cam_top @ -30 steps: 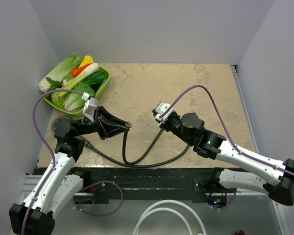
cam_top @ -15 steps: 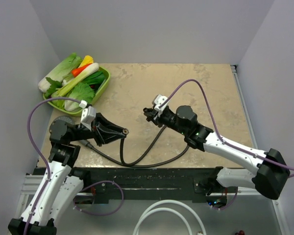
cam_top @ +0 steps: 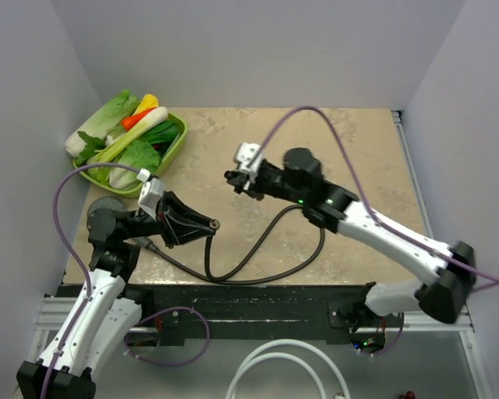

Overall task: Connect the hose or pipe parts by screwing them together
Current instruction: Place the adaptor at the center of the board.

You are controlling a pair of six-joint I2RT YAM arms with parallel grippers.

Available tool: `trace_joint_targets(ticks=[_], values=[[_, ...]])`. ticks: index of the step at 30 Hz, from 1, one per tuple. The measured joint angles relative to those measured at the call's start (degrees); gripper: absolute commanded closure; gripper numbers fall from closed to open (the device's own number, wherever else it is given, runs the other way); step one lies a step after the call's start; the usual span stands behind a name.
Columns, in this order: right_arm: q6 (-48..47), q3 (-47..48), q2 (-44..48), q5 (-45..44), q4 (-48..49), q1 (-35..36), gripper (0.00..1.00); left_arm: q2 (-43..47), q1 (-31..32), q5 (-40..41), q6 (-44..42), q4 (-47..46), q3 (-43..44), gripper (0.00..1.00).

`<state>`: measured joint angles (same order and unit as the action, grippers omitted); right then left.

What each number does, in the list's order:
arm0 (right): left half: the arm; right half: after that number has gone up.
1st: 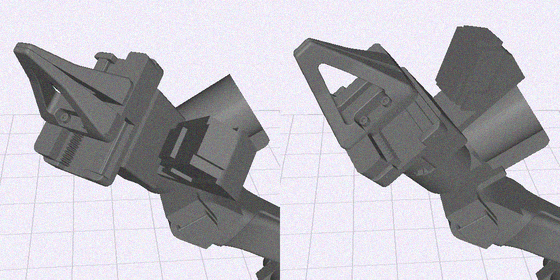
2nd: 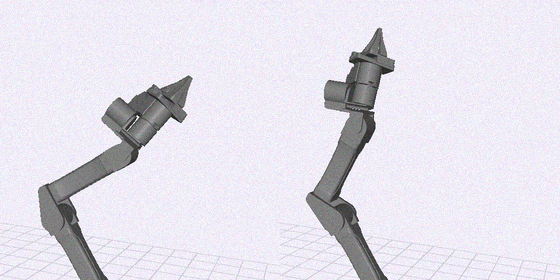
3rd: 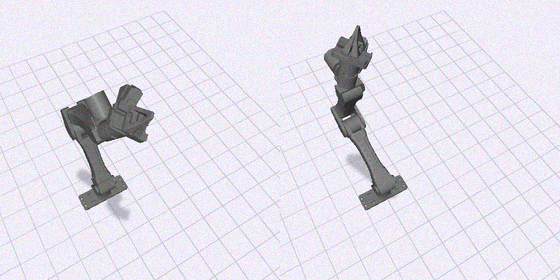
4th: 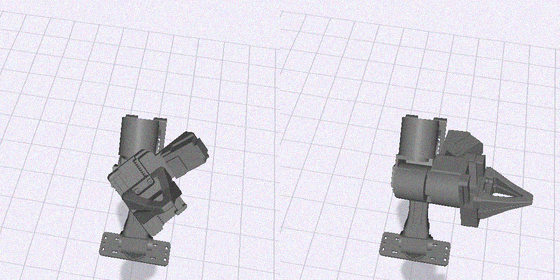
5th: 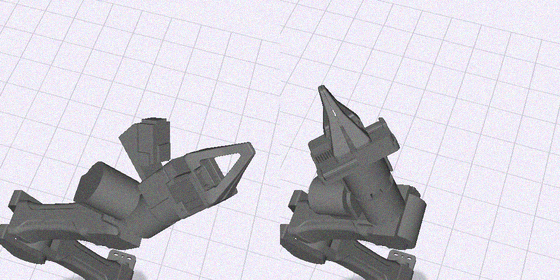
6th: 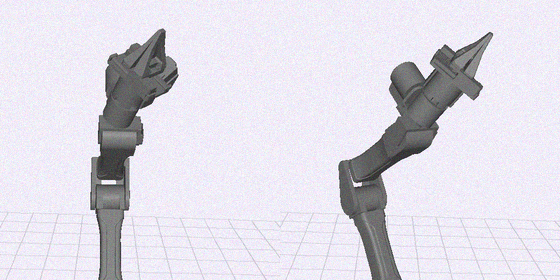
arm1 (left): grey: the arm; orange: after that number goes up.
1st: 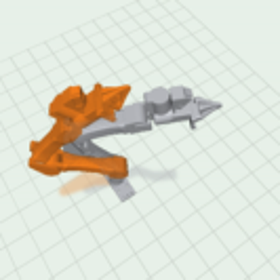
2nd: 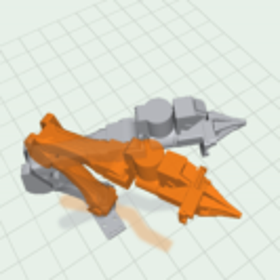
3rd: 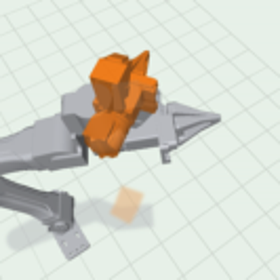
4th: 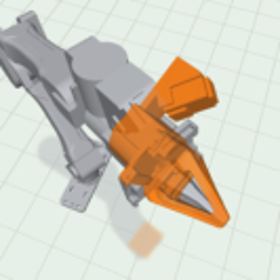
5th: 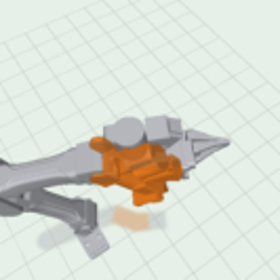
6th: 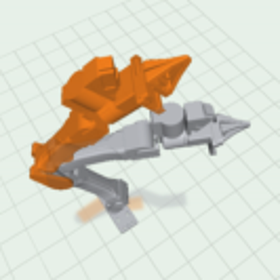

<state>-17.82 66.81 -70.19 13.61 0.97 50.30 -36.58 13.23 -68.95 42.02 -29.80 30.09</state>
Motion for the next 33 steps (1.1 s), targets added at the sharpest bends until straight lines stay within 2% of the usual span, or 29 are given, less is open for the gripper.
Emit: trace_joint_targets(ticks=[5,9,13,18,27,30,31,33], values=[[-0.7,1.4,-21.2,-2.5,-7.7,-1.9,1.00,2.1,0.0,-1.0,0.1,0.9,0.0,1.00],[-1.8,1.2,-33.4,-4.7,-15.4,-3.0,1.00,3.8,0.0,-1.4,-0.9,2.5,0.4,1.00],[-3.0,4.7,-37.7,-5.3,-20.2,-3.5,1.00,4.3,0.0,-1.8,-1.1,3.3,1.0,1.00],[-3.2,9.0,-38.2,-5.3,-19.1,-3.8,1.00,4.9,0.0,-1.9,-1.1,4.2,1.2,1.00],[-2.0,9.4,-42.6,-5.4,-17.9,-4.1,0.98,5.1,0.0,-1.9,-1.3,5.4,1.4,1.00],[-1.6,9.4,-43.1,-5.2,-17.9,-4.2,0.93,5.1,0.0,-1.8,-1.4,5.6,1.7,1.00],[-1.5,9.4,-43.1,-5.1,-17.8,-4.2,0.80,5.1,0.0,-1.8,-1.7,5.6,1.7,1.00],[-1.3,9.4,-43.1,-5.1,-17.8,-4.3,0.62,5.1,0.0,-1.8,-1.8,5.9,1.9,1.00]])
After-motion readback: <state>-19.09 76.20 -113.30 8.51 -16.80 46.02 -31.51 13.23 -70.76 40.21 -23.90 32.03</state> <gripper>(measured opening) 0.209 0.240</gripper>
